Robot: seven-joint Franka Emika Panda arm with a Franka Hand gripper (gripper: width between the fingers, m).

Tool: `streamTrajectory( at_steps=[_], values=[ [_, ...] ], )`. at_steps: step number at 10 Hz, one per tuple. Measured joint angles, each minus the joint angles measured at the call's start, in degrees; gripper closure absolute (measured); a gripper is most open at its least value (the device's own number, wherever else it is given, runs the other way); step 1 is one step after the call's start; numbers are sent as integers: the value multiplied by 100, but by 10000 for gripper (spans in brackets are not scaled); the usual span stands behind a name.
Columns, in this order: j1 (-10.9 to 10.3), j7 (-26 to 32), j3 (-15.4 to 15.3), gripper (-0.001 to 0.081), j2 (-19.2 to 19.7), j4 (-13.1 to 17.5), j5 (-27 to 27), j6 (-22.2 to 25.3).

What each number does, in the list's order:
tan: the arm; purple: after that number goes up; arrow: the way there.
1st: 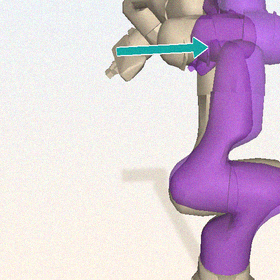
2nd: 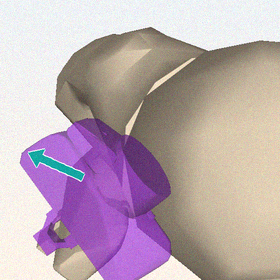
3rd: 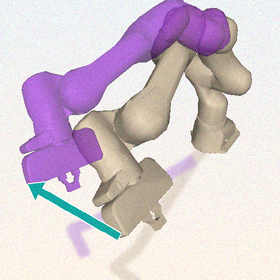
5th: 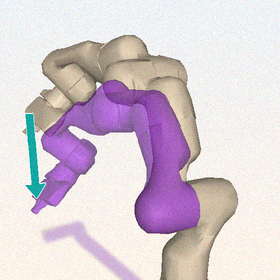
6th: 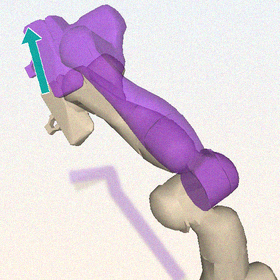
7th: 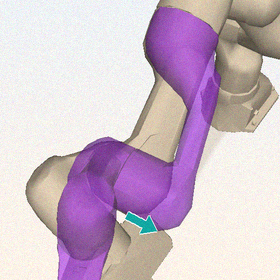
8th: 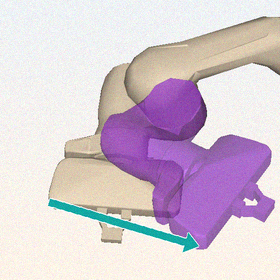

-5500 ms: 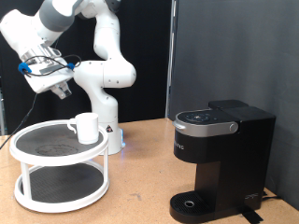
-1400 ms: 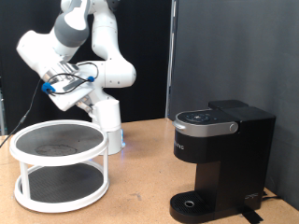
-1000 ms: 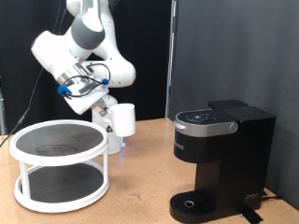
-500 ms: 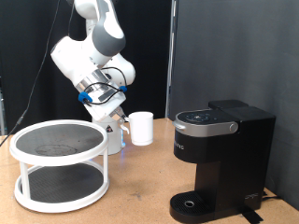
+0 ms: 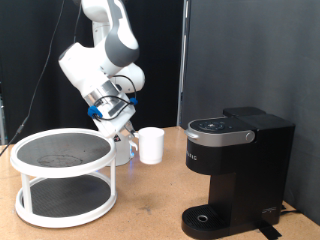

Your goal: Make a cup of coffee with the keurig machine

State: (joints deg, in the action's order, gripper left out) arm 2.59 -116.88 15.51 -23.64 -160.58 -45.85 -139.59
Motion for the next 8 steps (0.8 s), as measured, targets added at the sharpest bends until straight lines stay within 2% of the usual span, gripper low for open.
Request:
streamTrajectory(
  at_steps=[4,8],
  values=[
    [-376,353,-179,806,870,87,-751,-762],
    [-676,999,-289,806,1482,299,-1728,-1036]
  ],
)
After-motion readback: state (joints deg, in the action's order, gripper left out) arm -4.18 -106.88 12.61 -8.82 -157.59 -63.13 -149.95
